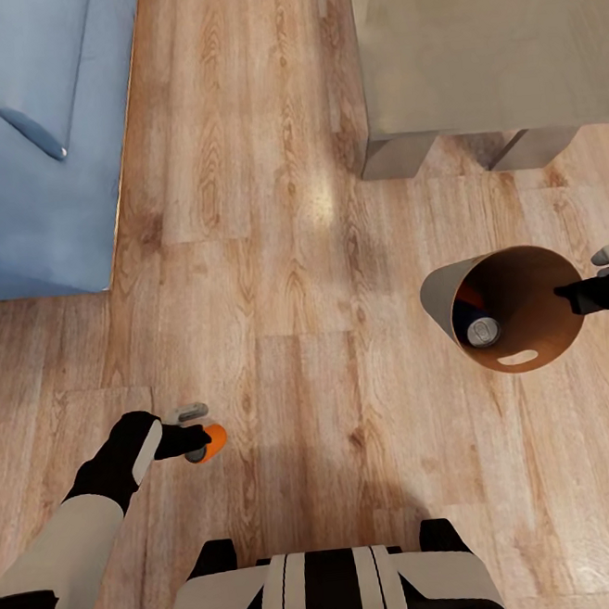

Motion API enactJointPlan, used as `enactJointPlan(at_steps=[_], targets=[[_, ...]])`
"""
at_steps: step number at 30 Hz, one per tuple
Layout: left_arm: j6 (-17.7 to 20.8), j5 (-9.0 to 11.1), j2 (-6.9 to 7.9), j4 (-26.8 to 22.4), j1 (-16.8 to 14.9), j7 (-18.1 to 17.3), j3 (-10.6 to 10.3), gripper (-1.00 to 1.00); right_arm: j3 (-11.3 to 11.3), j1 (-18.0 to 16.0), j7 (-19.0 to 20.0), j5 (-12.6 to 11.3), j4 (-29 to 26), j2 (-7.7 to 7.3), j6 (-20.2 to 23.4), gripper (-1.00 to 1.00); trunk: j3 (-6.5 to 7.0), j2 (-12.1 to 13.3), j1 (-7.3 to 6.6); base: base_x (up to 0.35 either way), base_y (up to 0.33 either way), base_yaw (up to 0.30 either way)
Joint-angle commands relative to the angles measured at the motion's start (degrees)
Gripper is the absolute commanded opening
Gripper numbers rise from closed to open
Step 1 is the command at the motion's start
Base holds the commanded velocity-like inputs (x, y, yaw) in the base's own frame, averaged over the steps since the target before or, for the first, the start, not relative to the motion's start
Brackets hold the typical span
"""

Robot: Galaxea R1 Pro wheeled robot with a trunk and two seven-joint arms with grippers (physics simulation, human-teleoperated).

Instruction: Put the three can of soda from the living room inside the tash can in the kitchen.

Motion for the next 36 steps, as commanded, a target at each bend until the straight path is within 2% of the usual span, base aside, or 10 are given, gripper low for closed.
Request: enactJointPlan(at_steps=[1,19,29,31,33,36], targets=[[0.0,-0.17,-0.01,0.02,0.01,-0.02,0.03,-1.0,0.02,-0.02,0.13,-0.98,-0.01,0.03,0.22,-1.0,0.0,0.0,0.0,0.0,0.0,0.0],[0.19,-0.07,-0.08,0.03,0.01,-0.01,0.31,-1.0,-0.07,-0.01,0.13,-0.98,-0.01,-0.05,0.22,-1.0,3.05,6.82,-3.74,0.0,0.0,0.0],[0.33,0.04,-0.2,-1.02,-0.08,0.06,0.36,-1.0,-0.14,1.13,0.21,-1.07,0.07,-0.11,0.22,-1.0,4.85,10.83,-5.93,0.0,0.0,0.0],[1.42,0.12,-0.28,-2.34,-0.25,0.06,0.34,-1.0,-0.11,1.21,0.21,-1.1,0.06,0.0,0.22,-1.0,5.21,11.63,-6.37,0.0,0.0,0.0],[6.16,0.25,-0.39,-6.91,-0.66,-0.16,0.32,-1.0,-0.07,1.88,0.23,-1.03,-0.07,0.26,0.22,-1.0,5.57,12.43,-6.81,0.0,0.0,0.0],[9.41,0.39,-0.47,-12.02,-0.85,-0.43,0.36,-1.0,0.11,2.41,0.22,-0.94,-0.14,0.54,0.22,-1.0,6.11,13.64,-7.47,0.0,0.0,0.0]])
